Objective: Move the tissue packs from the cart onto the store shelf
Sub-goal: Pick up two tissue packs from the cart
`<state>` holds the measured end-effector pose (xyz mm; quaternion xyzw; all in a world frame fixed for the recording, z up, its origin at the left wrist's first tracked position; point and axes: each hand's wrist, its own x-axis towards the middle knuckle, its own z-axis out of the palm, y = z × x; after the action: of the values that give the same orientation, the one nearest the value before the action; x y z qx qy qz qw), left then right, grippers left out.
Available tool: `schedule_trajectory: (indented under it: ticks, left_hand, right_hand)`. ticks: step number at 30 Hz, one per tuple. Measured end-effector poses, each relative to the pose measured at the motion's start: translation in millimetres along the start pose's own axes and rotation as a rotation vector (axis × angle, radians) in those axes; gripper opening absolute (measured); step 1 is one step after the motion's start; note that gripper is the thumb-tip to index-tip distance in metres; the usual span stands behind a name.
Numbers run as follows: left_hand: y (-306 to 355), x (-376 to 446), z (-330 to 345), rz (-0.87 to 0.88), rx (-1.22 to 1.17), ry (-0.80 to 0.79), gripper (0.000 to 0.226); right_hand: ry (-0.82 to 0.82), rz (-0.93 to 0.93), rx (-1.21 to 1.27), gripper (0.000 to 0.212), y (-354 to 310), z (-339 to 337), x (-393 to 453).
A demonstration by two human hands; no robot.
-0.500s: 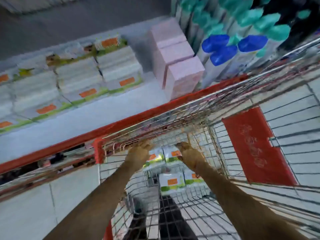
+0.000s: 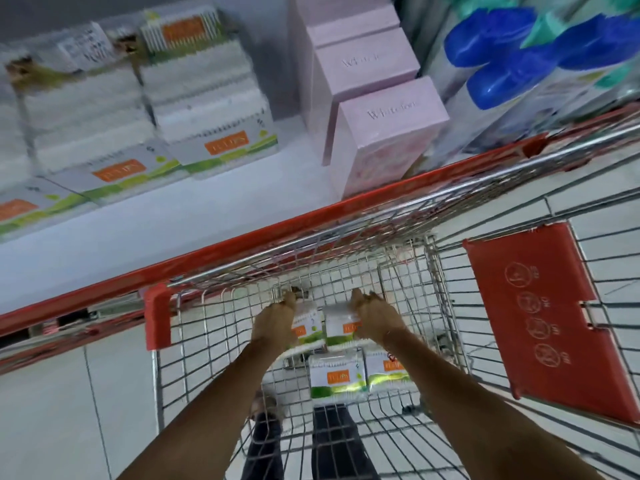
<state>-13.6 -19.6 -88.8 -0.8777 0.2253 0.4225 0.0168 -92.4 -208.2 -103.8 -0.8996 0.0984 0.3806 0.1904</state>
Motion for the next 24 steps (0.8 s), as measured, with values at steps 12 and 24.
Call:
schedule_trajectory:
  ticks: [12, 24]
  left_hand:
    - [-25.1, -83.2, -48.8, -0.018, -0.24, 0.216, 0.061]
    - [-81.8, -205.1, -173.7, 0.16, -0.405, 0.512, 0.066]
  right_hand:
    - [0.214, 0.013, 0.012, 0.059, -49.7, -45.8, -82.3]
    - [0.533, -0.117, 0.003, 0.057, -153.1, -152.2, -177.3]
